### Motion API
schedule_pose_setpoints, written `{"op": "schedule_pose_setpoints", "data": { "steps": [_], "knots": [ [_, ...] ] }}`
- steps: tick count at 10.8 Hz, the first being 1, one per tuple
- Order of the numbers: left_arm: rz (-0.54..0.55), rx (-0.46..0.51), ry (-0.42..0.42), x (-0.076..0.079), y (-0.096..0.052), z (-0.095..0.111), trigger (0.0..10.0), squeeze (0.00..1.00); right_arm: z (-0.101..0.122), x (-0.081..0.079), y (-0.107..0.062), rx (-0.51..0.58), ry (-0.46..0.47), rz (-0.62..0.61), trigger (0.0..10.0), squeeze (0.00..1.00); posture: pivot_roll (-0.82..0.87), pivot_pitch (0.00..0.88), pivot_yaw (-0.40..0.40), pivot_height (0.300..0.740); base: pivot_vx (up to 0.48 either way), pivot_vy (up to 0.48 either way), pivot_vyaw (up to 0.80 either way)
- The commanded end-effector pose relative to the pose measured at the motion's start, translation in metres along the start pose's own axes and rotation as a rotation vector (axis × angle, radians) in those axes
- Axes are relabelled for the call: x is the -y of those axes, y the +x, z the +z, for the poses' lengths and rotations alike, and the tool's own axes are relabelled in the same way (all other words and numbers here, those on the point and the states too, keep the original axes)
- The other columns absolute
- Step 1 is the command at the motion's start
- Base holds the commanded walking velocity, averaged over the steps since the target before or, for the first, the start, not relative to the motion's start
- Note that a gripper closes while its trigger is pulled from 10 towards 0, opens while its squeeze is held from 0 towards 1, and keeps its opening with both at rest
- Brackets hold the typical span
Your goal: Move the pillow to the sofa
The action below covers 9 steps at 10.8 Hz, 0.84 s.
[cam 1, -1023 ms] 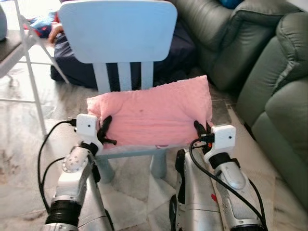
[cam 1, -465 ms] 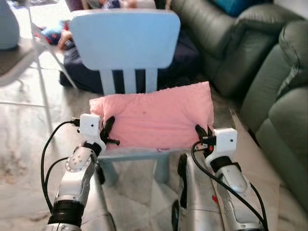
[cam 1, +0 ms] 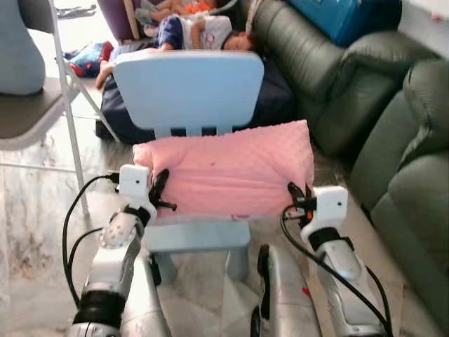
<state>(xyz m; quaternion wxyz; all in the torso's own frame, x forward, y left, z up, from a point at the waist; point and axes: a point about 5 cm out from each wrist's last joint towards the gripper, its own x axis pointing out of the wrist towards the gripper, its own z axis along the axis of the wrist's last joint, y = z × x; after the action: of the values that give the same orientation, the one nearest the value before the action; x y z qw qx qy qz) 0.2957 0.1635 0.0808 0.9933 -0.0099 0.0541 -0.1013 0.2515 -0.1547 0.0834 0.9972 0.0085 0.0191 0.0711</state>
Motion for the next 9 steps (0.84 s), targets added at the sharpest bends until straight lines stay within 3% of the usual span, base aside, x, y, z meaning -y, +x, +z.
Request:
{"op": "schedule_pose_setpoints", "data": {
  "steps": [1, 4, 9],
  "knots": [
    [0.038, -0.011, 0.002, -0.0073, -0.0002, -0.0004, 10.0, 0.0, 0.0033, 0.0072, -0.0002, 0.015, 0.003, -0.022, 10.0, 0.0, -0.05, 0.0, -0.015, 0.565, 0.0, 0.0, 0.0],
    [0.03, -0.007, 0.01, -0.0058, -0.0015, -0.001, 10.0, 0.0, 0.0028, 0.0061, -0.001, 0.008, 0.006, -0.017, 10.0, 0.0, -0.05, 0.0, -0.012, 0.595, 0.0, 0.0, 0.0],
    [0.036, -0.024, 0.03, -0.0152, -0.0026, -0.002, 10.0, 0.0, 0.0024, 0.0055, -0.0009, 0.012, 0.018, -0.023, 10.0, 0.0, -0.06, 0.0, 0.0, 0.695, 0.0, 0.0, 0.0]
  ]
}}
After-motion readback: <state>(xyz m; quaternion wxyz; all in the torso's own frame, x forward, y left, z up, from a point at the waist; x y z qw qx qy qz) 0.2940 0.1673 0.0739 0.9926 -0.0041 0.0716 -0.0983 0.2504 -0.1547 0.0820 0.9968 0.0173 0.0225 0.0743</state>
